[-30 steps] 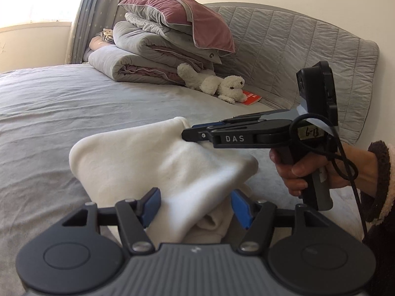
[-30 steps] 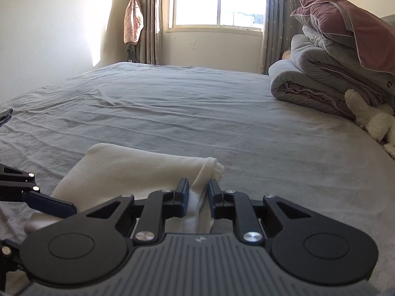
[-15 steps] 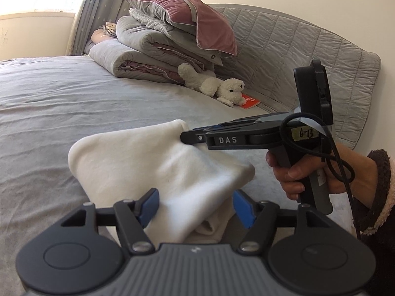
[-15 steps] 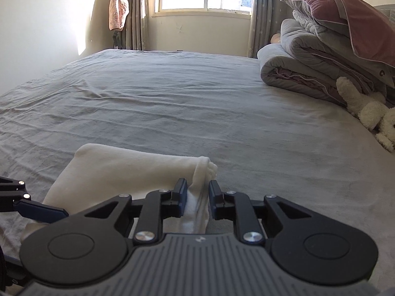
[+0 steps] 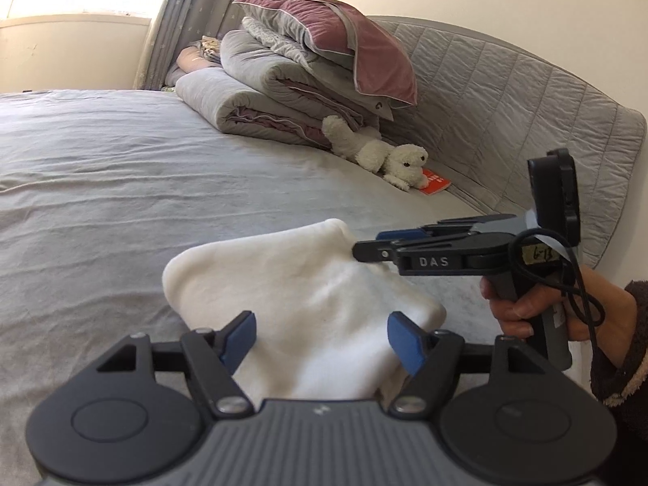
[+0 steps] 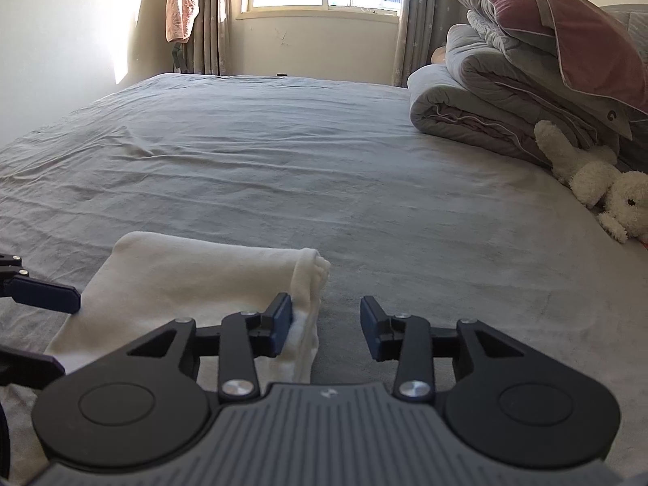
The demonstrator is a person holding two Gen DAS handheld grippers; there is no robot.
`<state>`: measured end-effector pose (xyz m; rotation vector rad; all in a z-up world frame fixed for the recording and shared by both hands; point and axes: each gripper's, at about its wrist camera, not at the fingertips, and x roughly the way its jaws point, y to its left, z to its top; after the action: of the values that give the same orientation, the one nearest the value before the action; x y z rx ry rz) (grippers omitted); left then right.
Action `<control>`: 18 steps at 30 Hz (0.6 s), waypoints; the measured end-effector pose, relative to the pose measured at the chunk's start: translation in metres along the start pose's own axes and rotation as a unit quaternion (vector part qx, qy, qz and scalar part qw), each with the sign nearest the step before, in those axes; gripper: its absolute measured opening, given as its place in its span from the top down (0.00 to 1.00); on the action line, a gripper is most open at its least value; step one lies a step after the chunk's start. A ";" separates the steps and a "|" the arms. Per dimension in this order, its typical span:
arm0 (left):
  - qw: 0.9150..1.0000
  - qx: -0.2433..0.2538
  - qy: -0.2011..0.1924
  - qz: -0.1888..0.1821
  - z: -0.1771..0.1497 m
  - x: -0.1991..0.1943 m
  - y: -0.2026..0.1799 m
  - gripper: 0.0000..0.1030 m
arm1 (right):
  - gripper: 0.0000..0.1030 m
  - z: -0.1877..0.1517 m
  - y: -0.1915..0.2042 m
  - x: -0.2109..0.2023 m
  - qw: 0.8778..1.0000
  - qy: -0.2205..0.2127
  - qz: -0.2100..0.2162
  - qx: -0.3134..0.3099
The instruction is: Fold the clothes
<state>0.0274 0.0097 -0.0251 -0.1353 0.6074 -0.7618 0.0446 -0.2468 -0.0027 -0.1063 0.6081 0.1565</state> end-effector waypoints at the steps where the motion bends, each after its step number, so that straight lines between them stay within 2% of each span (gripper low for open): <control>1: 1.000 -0.007 0.001 0.002 0.001 0.000 0.003 0.29 | 0.60 0.000 0.000 -0.001 1.000 0.003 -0.002 0.000; 5: 0.999 -0.031 0.015 0.016 0.005 0.002 0.013 0.29 | 0.54 0.001 -0.001 -0.003 1.000 0.016 -0.010 0.001; 10: 0.997 -0.054 0.049 0.032 0.005 0.007 0.020 0.29 | 0.40 0.003 -0.006 -0.006 0.999 0.033 -0.015 0.022; 13: 0.995 -0.062 0.068 0.038 0.003 0.010 0.022 0.18 | 0.33 0.004 -0.009 -0.008 0.998 0.043 -0.019 0.038; 18: 0.993 -0.078 0.084 0.029 0.001 0.012 0.026 0.17 | 0.25 0.003 -0.009 -0.012 0.997 0.059 -0.014 0.047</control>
<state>0.0509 0.0199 -0.0384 -0.1979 0.8277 -0.6722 0.0382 -0.2569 0.0075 -0.0337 0.7310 0.0951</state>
